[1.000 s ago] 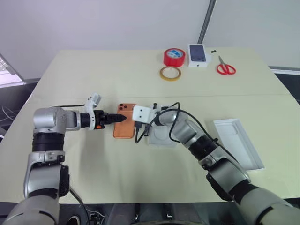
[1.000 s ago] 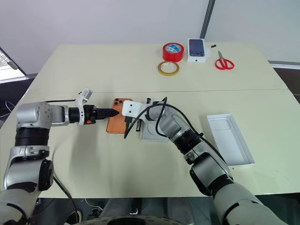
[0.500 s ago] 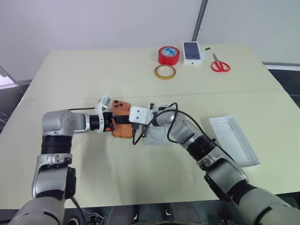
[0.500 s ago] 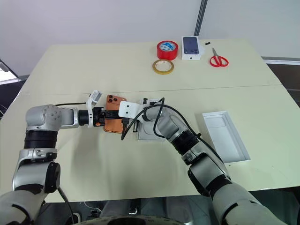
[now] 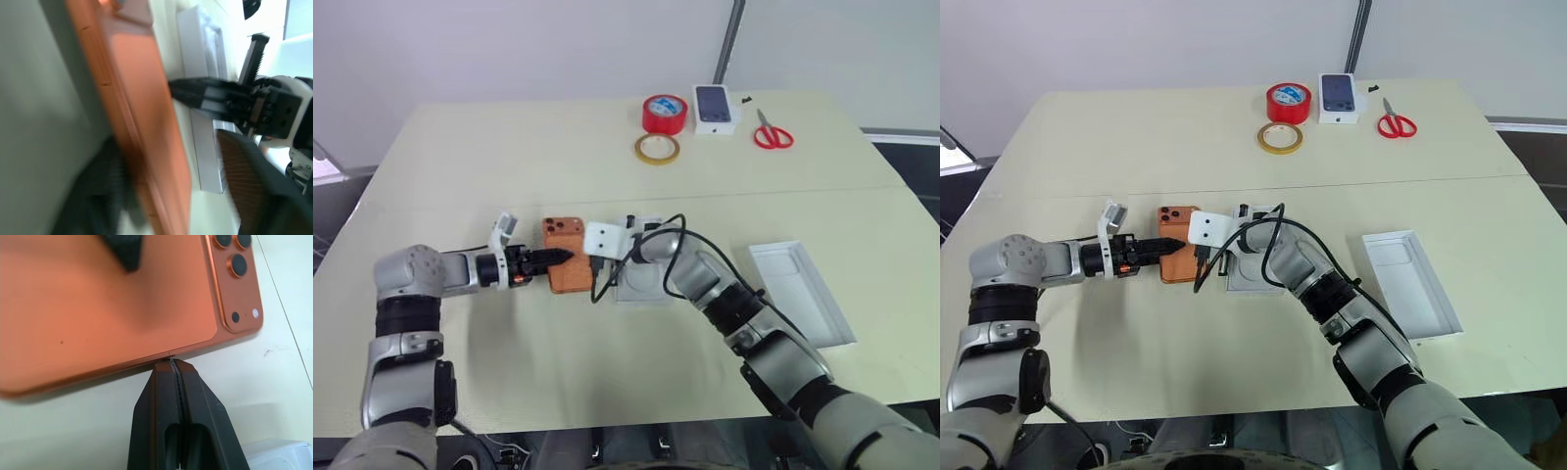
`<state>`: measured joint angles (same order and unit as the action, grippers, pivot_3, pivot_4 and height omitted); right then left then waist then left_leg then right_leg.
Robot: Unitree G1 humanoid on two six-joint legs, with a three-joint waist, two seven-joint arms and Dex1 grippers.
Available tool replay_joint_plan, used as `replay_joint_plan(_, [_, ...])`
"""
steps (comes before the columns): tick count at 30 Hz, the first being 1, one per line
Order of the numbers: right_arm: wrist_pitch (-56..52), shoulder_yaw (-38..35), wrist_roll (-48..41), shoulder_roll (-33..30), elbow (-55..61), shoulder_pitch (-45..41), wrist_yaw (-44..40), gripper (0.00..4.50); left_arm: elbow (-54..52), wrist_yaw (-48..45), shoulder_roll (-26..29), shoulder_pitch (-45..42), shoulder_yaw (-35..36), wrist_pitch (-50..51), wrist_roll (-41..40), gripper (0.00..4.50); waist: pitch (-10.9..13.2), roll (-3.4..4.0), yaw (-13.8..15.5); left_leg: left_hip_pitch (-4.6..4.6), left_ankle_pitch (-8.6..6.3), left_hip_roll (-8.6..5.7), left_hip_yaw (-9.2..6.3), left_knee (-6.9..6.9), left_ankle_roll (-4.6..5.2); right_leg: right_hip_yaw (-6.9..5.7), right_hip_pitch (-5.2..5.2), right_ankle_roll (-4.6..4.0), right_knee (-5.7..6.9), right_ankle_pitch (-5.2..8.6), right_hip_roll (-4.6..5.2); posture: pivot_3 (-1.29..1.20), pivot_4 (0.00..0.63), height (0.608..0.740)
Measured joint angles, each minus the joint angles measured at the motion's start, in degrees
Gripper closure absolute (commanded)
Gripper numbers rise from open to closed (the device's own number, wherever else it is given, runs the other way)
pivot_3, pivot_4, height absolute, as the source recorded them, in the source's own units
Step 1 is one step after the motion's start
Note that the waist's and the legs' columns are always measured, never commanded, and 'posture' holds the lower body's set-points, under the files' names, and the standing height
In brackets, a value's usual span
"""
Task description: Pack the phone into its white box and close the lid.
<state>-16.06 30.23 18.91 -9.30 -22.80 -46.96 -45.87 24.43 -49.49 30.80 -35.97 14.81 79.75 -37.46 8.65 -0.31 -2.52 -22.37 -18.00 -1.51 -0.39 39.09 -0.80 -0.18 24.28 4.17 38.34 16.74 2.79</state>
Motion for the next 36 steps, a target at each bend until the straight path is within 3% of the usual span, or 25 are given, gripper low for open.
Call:
replay_joint_plan(8, [-0.5, 0.0, 0.0, -0.3, 0.4, 0.1, -0.1, 4.50, 1.8, -0.1, -1.1, 0.1, 0.8, -0.4, -1.2, 1.71, 0.0, 0.00, 0.1, 0.00, 0.00, 0.00, 0.00, 0.01, 0.00, 0.00, -0.01, 0.00, 0.00, 0.00, 0.00, 0.00, 0.150, 0.740])
replay_joint_plan(11, [-0.6, 0.0, 0.0, -0.4, 1.0, 0.6, 0.0, 4.50, 2.8, 0.3, -1.4, 0.1, 1.0, -0.4, -1.5, 2.52, 0.0, 0.00, 0.1, 0.00, 0.00, 0.00, 0.00, 0.01, 0.00, 0.00, -0.01, 0.00, 0.00, 0.00, 0.01, 0.00, 0.150, 0.740])
replay_joint_plan(14, [-0.7, 0.0, 0.0, -0.5, 1.1, 0.7, 0.1, 4.50, 3.9, 0.8, -2.1, 0.2, 1.9, 0.1, -2.2, 4.03, 0.0, 0.00, 0.1, 0.00, 0.00, 0.00, 0.00, 0.01, 0.00, 0.00, -0.01, 0.00, 0.01, 0.00, 0.00, 0.00, 0.150, 0.740])
replay_joint_plan(21, [-0.8, 0.0, 0.0, -0.6, 1.2, 0.8, 0.2, 4.50, 4.0, 1.0, -1.9, 0.1, 2.4, 1.0, -3.3, 4.03, 0.0, 0.04, 0.0, 0.01, 0.01, 0.00, 0.00, 0.01, -0.01, 0.00, 0.00, 0.00, 0.07, 0.00, 0.01, 0.00, 0.150, 0.740])
replay_joint_plan(23, [-0.6, -0.1, -0.1, -0.6, 1.2, 0.8, 0.3, 4.50, 4.0, 1.0, -1.9, 0.1, 2.6, 1.2, -3.5, 4.50, 0.0, 0.04, 0.0, 0.01, 0.01, 0.00, 0.00, 0.01, -0.01, 0.00, 0.00, 0.00, 0.06, 0.00, 0.01, 0.00, 0.150, 0.740])
replay_joint_plan(26, [-0.1, -0.4, -0.6, -0.6, 1.4, 1.1, 0.3, 4.50, 4.2, 1.1, -1.9, 0.1, 2.9, 1.3, -3.8, 4.50, 0.0, 0.04, 0.0, 0.01, 0.01, 0.00, 0.00, 0.01, -0.01, 0.00, 0.01, 0.00, 0.06, 0.00, 0.01, 0.00, 0.150, 0.740])
replay_joint_plan(35, [1.5, -9.5, -10.6, 0.4, 6.3, 3.9, 0.4, 4.50, 6.3, 1.1, -1.8, 0.1, 5.8, 2.3, -5.7, 4.50, 0.0, 0.01, 0.0, -0.02, 0.01, 0.00, 0.00, 0.00, -0.01, 0.00, 0.05, 0.00, 0.07, 0.00, 0.00, 0.00, 0.150, 0.740])
replay_joint_plan(36, [1.4, -11.2, -12.7, 0.5, 7.2, 4.0, 0.0, 4.25, 6.5, 1.1, -1.8, 0.1, 6.4, 2.6, -6.0, 4.50, 0.0, -0.01, 0.0, -0.05, 0.01, 0.00, 0.00, 0.00, -0.01, 0.00, 0.08, 0.00, 0.06, 0.00, 0.00, 0.00, 0.150, 0.740])
